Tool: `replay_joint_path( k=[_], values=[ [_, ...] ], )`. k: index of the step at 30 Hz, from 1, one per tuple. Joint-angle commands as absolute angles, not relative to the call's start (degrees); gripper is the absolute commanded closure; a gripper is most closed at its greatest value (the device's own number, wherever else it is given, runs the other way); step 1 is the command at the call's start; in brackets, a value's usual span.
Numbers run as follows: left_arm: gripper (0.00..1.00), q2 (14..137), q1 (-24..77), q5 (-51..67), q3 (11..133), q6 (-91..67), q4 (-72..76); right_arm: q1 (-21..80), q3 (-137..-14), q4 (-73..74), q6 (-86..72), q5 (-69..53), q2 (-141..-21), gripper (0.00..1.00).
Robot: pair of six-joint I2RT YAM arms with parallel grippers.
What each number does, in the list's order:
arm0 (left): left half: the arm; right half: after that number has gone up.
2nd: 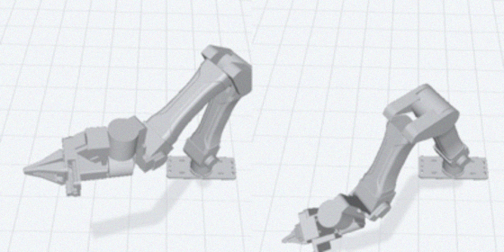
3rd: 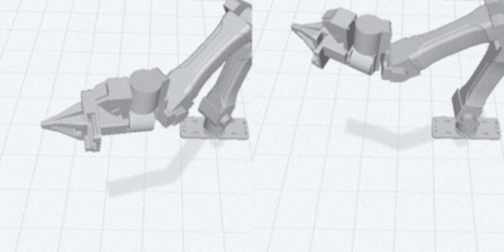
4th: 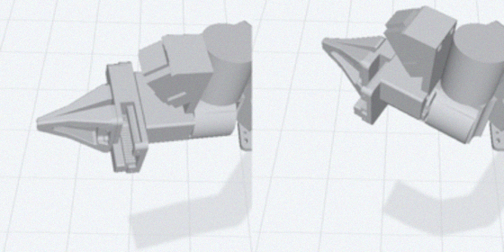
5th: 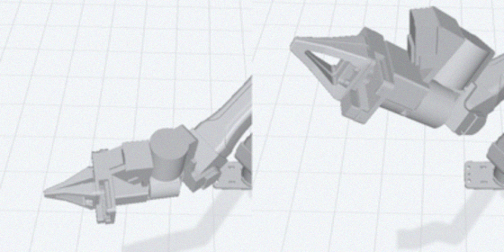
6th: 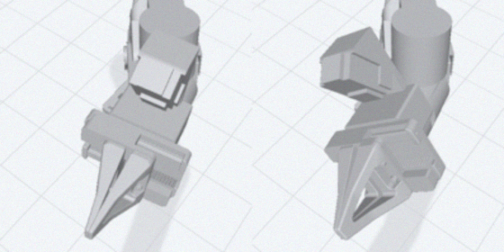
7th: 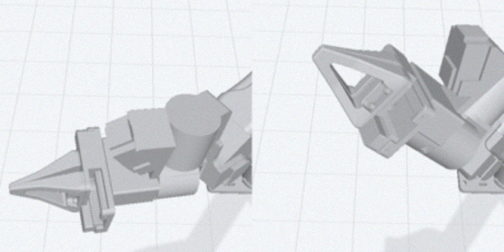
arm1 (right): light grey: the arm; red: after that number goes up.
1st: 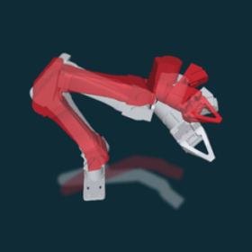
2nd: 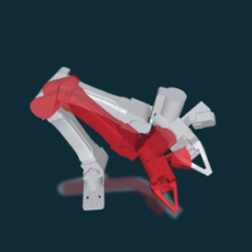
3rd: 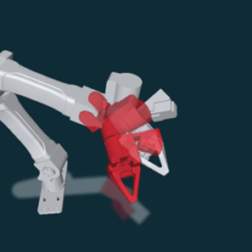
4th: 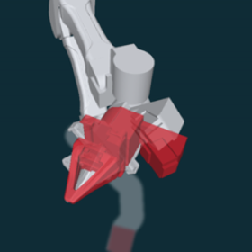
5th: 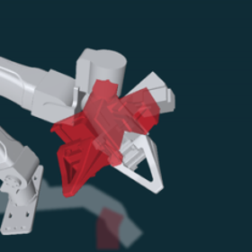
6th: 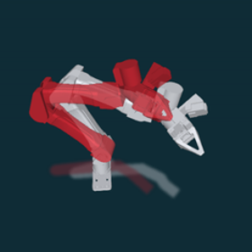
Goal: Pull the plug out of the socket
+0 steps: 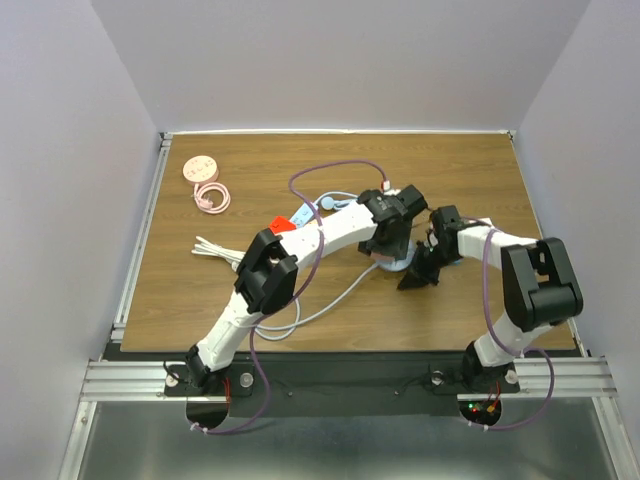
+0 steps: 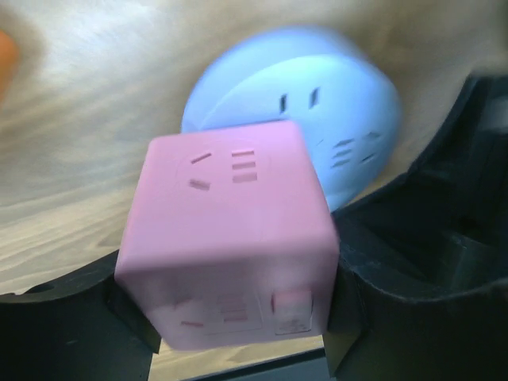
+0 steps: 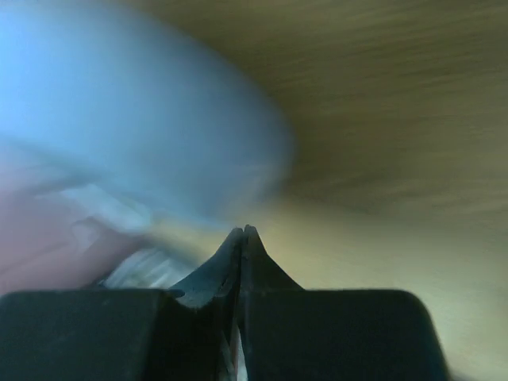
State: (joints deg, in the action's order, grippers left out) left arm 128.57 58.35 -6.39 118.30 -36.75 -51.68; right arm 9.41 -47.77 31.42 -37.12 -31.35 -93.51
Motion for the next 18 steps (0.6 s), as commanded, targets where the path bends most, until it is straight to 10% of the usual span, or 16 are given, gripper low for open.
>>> replay_joint_path(
  k=[1,18],
  values=[
    [1.0,113.9,58.5,3.1,131.6,-41.4,-38.6,10.2,-41.7,28.7,-33.2,-5.7,-101.0,1.0],
    [1.0,114.5,58.1,0.4,112.8,-37.4,-36.9,10.2,-49.4,45.3,-32.4,-6.2,-77.6,1.0]
  ],
)
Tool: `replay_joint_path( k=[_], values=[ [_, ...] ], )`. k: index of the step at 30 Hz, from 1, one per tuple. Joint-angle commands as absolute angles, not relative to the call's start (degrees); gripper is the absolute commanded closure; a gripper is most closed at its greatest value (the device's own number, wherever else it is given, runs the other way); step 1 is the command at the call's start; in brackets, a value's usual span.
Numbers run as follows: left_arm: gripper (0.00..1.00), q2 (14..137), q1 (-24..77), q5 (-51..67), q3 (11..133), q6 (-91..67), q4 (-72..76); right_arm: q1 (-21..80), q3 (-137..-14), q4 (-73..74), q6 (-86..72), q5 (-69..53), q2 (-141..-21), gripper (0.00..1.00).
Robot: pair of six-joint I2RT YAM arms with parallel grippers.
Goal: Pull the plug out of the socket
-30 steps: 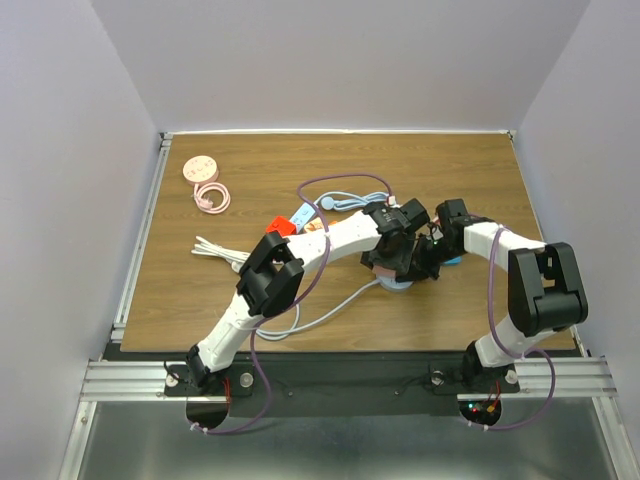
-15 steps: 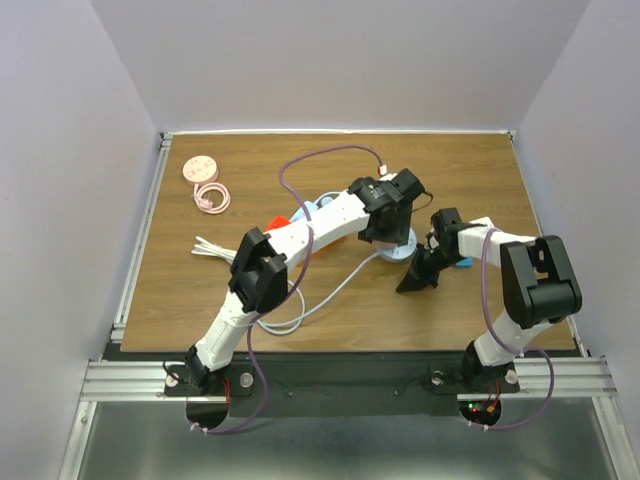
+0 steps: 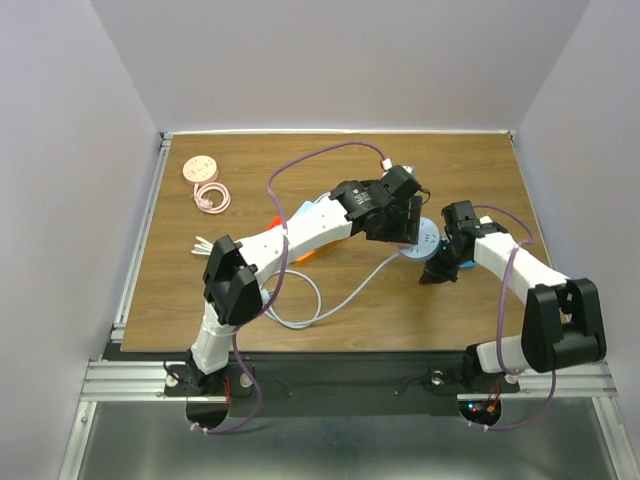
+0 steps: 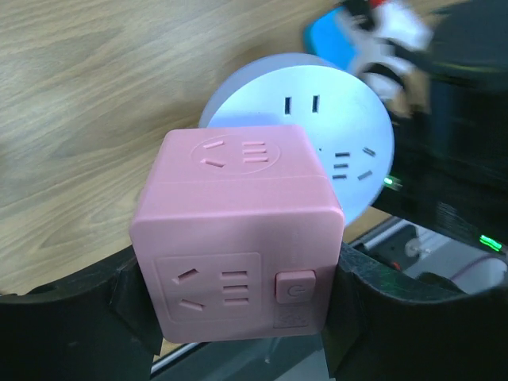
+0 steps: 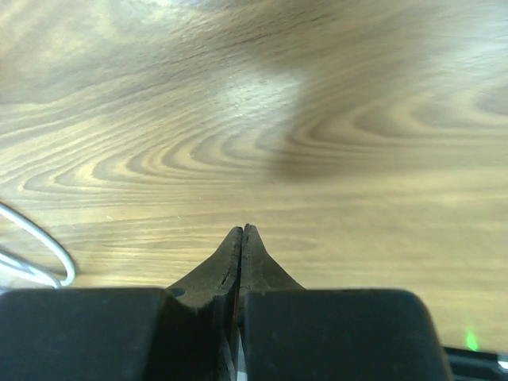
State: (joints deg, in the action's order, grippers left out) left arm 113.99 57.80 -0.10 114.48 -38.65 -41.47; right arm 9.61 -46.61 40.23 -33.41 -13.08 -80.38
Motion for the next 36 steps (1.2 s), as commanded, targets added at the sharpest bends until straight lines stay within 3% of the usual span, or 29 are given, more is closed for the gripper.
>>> replay_joint_path(
  k=[1,11,19,23,26,36],
  values=[
    [1.0,114.8,58.1,-1.6,111.7,-37.2,-37.0,10.2,-49.7,45.9,-32.9,-5.1,-76.9,0.99],
    [1.0,115.8,58.5,-5.9,102.1,-35.4,-37.4,10.2,-54.7,49.6,-35.2,5.3,-75.3,0.99],
    [1.0,115.0,59.2,-4.7,102.5,-35.9,-35.7,10.2,-58.6,47.9,-34.5,-2.5,-75.3,1.0],
    [1.0,112.3,57.7,-7.6,108.2,-34.9,-38.7,10.2,-60.6,45.9,-31.8,-5.4,-76.0,1.0],
    [1.0,110.1,55.2,-9.3,110.2,-34.1,-39.7,10.2,-61.2,45.2,-31.2,-7.1,-76.7,1.0],
    [1.0,103.5,31.9,-13.9,111.8,-27.2,-41.7,10.2,-62.2,43.9,-28.4,-10.8,-77.7,1.0]
  ],
)
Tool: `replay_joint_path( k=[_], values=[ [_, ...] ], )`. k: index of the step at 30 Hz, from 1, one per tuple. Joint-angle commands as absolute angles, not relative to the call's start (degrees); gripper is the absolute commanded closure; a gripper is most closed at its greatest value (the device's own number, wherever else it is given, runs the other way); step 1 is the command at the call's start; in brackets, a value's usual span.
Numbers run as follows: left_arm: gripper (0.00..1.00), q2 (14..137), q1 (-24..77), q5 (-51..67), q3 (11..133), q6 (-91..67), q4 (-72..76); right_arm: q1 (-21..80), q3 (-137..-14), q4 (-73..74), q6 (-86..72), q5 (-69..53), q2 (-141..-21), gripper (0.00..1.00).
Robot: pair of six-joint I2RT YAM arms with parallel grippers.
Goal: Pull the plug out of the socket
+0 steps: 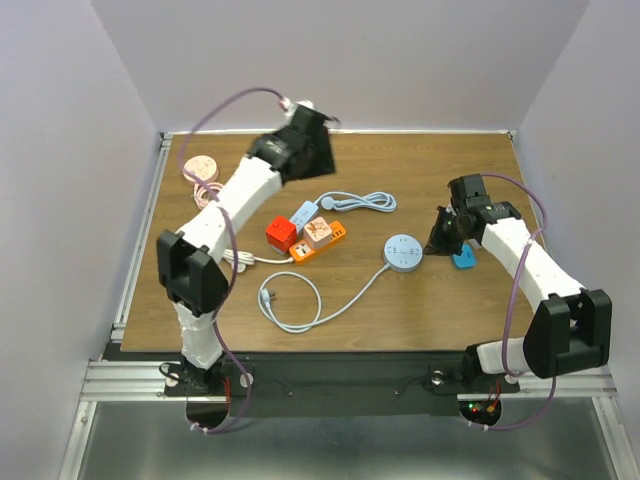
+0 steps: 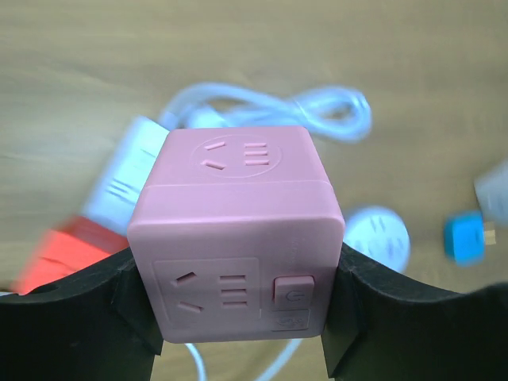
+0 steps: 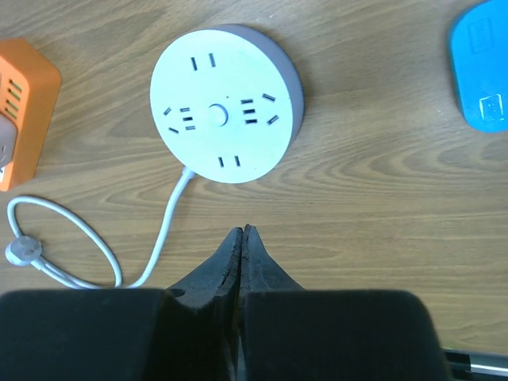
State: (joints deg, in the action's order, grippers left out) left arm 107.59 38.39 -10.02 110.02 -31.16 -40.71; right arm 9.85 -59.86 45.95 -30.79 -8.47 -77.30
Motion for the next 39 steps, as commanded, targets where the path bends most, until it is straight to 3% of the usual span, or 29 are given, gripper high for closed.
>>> replay_joint_path(
  k=[1,11,19,24,28,34,39],
  values=[
    [1.0,103.5,27.8,-14.0,111.2,-26.8,-41.3,10.2,-62.6,43.9,-28.1,-11.3,-77.8,0.99],
    [1.0,111.2,6.8,-12.6,106.9,-24.4,-33.8,10.2,-64.7,42.7,-26.1,-15.6,-81.6,1.0],
    [1.0,115.5,3.1,-6.7,108.6,-22.5,-33.9,10.3,-64.1,42.8,-27.1,-15.6,-80.2,1.0],
    [1.0,107.1,15.3,-0.3,104.8,-20.1,-27.3,10.2,-63.0,43.9,-33.0,-3.8,-75.5,1.0],
    [1.0,108.1,29.8,6.6,107.0,-23.0,-24.6,10.2,-64.4,47.0,-42.7,14.9,-68.2,1.0],
    [1.0,116.5,43.6,14.8,111.3,-29.7,-15.8,10.2,-70.5,49.9,-46.1,31.7,-59.3,0.97],
    [1.0,130.9,47.7,19.8,126.0,-33.6,-15.2,10.2,-71.7,52.3,-46.4,30.4,-58.4,0.97]
  ],
)
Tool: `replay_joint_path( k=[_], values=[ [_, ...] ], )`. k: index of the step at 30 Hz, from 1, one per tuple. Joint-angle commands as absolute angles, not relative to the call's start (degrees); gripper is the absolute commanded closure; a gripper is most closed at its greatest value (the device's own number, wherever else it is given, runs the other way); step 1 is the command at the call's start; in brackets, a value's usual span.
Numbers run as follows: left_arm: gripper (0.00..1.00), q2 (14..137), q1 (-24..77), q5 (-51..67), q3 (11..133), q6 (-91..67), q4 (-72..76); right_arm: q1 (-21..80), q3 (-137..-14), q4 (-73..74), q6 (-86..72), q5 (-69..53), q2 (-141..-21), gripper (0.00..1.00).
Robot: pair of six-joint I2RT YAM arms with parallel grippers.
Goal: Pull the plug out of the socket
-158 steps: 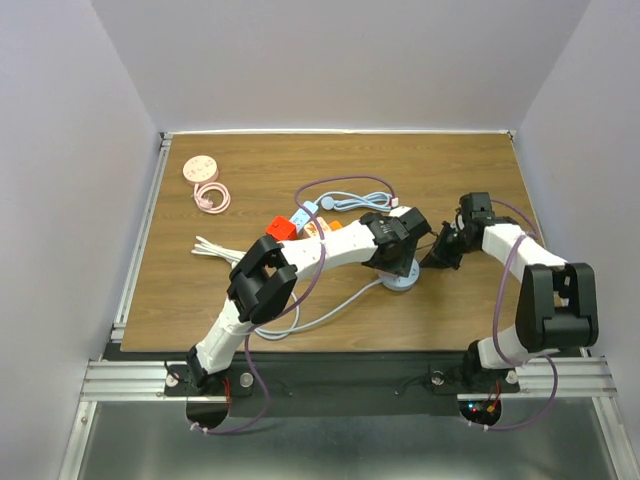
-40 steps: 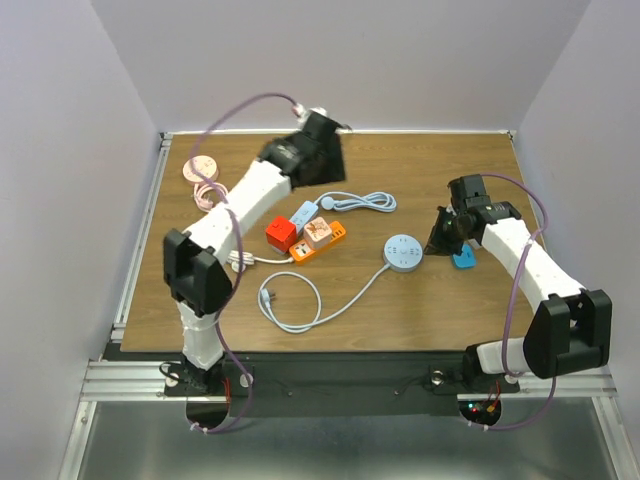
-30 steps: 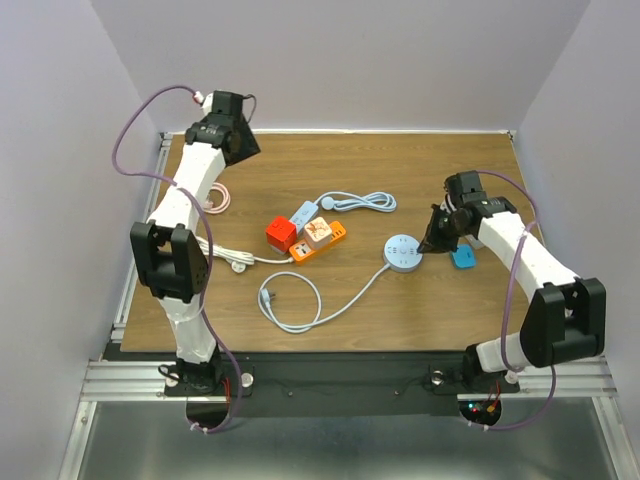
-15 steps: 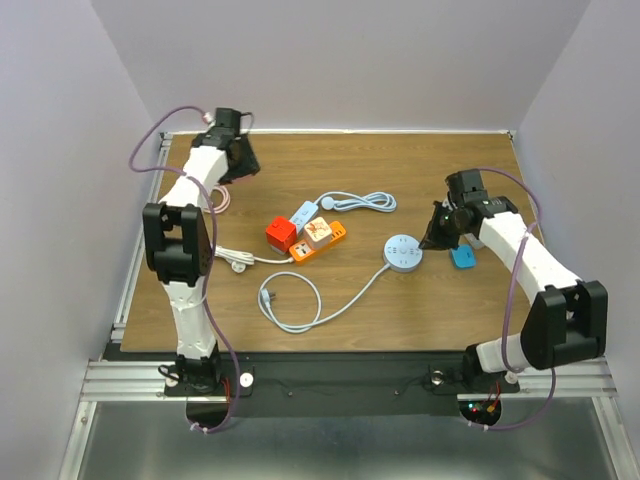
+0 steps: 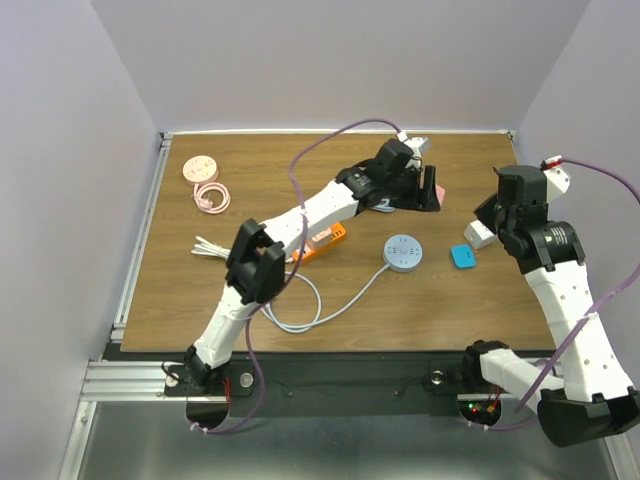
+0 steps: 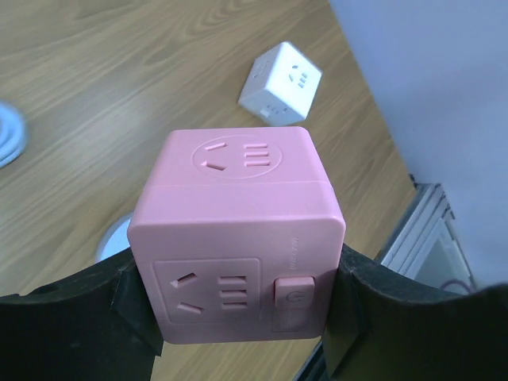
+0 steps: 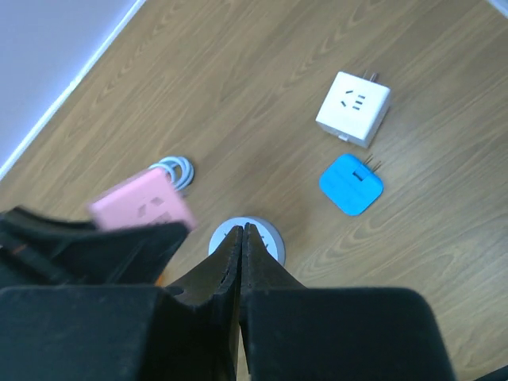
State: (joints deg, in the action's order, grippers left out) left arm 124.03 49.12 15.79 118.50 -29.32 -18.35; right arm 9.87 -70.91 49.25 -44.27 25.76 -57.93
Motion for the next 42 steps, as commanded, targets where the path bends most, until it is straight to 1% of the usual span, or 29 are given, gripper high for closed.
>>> replay_joint_path(
  k=[1,3,5,6,9,13,16,17,18,21,22,25,26,29,32,37,40,42],
  values=[
    [1.0,132.9,47.8,21.7,127.8,-35.7,-14.7,10.2,-71.5,52.4,-46.4,29.1,-58.2,0.97],
    [1.0,137.4,47.8,24.8,131.2,-38.1,-10.8,10.2,-71.0,52.6,-46.4,27.9,-57.9,0.97],
    [1.0,139.7,47.9,27.8,132.4,-42.2,-8.0,10.2,-70.3,52.6,-45.9,26.6,-57.1,0.97],
    [1.0,141.7,48.0,29.0,132.5,-43.5,-4.3,10.3,-70.1,52.8,-45.6,26.4,-56.9,0.97],
    [1.0,144.4,48.3,32.2,133.1,-47.2,-0.3,10.2,-69.5,52.7,-44.9,25.5,-56.1,0.97],
    [1.0,144.8,49.0,32.9,132.0,-48.3,3.1,10.2,-68.9,52.6,-44.6,24.3,-56.1,0.97],
    [0.55,143.7,49.1,32.5,130.2,-48.3,4.0,10.2,-68.4,52.6,-44.5,22.8,-56.9,0.94],
    [0.03,143.1,49.0,31.9,129.6,-48.0,4.0,10.2,-68.0,52.6,-44.4,22.0,-57.1,0.92],
    [0.01,141.5,49.0,31.4,128.1,-47.1,4.0,10.2,-67.5,52.6,-44.3,21.7,-57.4,0.89],
    [0.01,137.2,49.0,27.8,125.8,-44.7,1.4,10.2,-66.5,52.6,-44.2,21.2,-57.6,0.83],
    [0.01,136.1,49.1,25.9,125.2,-43.3,0.1,10.2,-66.1,52.6,-44.2,21.2,-57.7,0.79],
    [0.01,133.2,49.1,15.8,126.7,-37.5,-12.2,10.2,-65.2,52.5,-44.0,20.8,-57.3,0.76],
    [0.01,132.2,49.1,12.0,127.1,-34.8,-16.9,10.2,-64.8,52.3,-44.0,20.6,-57.4,0.76],
    [0.01,128.6,49.5,7.0,124.0,-31.1,-20.9,10.3,-64.6,52.2,-43.9,19.9,-57.8,0.75],
    [0.01,119.2,50.8,1.5,114.9,-27.5,-21.2,10.2,-64.1,51.9,-43.9,19.6,-58.0,0.75],
    [0.01,110.9,52.0,0.5,98.5,-24.4,-22.2,10.2,-63.0,51.3,-43.8,18.5,-58.5,0.75],
    [0.01,109.5,54.2,1.0,94.9,-22.0,-23.8,10.2,-62.3,50.5,-43.7,17.8,-58.7,0.75],
    [0.01,111.2,55.8,0.7,95.9,-19.0,-26.5,10.2,-61.8,49.8,-43.6,17.3,-59.2,0.75]
  ],
)
